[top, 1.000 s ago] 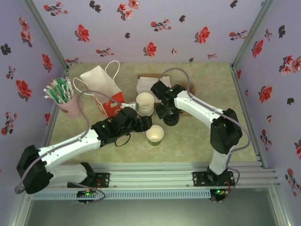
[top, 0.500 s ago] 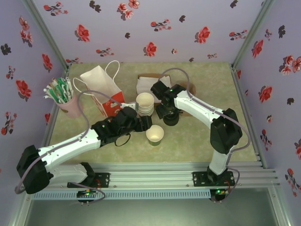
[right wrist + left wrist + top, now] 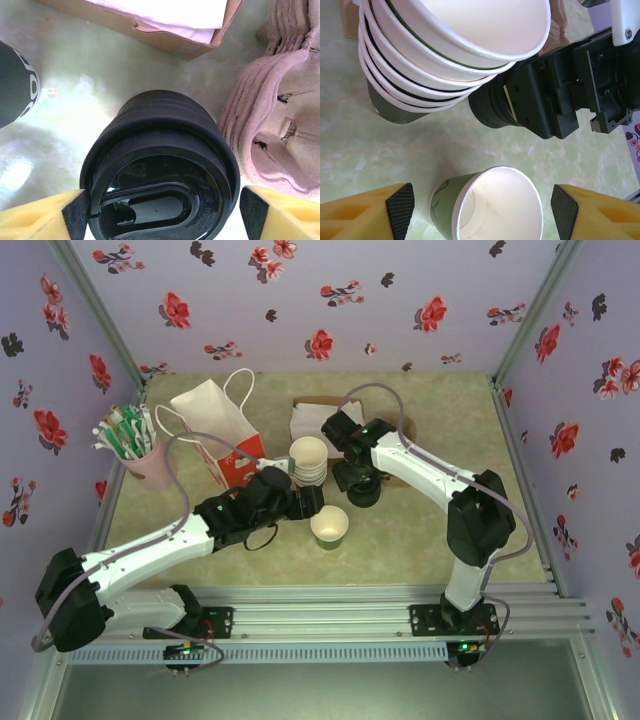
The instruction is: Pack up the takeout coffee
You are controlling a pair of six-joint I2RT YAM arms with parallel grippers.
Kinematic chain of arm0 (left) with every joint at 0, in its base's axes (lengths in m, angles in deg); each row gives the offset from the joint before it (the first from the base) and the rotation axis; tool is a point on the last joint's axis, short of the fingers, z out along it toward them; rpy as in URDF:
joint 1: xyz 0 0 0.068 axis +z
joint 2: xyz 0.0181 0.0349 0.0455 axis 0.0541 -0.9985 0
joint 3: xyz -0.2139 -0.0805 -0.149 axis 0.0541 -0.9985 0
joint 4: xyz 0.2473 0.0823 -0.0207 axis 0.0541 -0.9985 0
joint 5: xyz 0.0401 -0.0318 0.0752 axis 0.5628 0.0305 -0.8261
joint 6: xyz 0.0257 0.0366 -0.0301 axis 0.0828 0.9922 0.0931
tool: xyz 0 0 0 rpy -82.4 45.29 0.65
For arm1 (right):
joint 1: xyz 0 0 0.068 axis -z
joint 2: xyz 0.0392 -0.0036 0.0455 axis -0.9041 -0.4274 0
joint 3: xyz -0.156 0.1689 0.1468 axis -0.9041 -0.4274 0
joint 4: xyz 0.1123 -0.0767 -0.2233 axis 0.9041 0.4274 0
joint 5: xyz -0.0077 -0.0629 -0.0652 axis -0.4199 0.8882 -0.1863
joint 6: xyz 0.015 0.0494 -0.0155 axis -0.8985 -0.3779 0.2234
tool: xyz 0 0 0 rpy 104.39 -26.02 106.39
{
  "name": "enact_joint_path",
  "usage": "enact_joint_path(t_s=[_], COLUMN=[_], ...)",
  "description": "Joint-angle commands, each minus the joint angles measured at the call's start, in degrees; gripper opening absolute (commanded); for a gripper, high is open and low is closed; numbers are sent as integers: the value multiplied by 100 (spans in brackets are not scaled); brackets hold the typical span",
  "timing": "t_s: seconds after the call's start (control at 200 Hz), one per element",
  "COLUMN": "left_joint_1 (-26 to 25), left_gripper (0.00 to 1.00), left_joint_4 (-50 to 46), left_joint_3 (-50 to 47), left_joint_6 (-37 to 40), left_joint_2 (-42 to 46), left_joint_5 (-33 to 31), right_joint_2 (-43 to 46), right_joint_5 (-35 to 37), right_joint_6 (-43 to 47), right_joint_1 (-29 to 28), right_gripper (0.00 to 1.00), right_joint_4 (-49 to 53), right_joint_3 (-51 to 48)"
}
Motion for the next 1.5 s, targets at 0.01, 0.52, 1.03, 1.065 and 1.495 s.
enact_joint_path(t_s=[0.01, 0.52, 1.03, 1.065, 1.495], left_joint_1=[53, 53, 53, 53, 53], left_gripper=[75, 75, 75, 75, 75], left_joint_4=[88, 111, 139, 144, 165], left_joint_3=[64, 134, 152, 152, 161], left_joint_6=[-53, -61, -61, -61, -70], left_joint_2=[-58, -161, -230, -230, -282], left_joint_5=[30, 56, 69, 79, 91], right_joint_2=[-41, -15, 138, 153, 336], right_joint_5=[21, -221, -267, -303, -399], right_joint_6=[46, 55, 22, 13, -4], right_joint_1=[65, 118, 162, 162, 195], right_gripper=[79, 74, 81, 81, 72], right_joint_4=[57, -77, -59, -76, -75], right_joint_3=[-78, -244, -299, -323, -320])
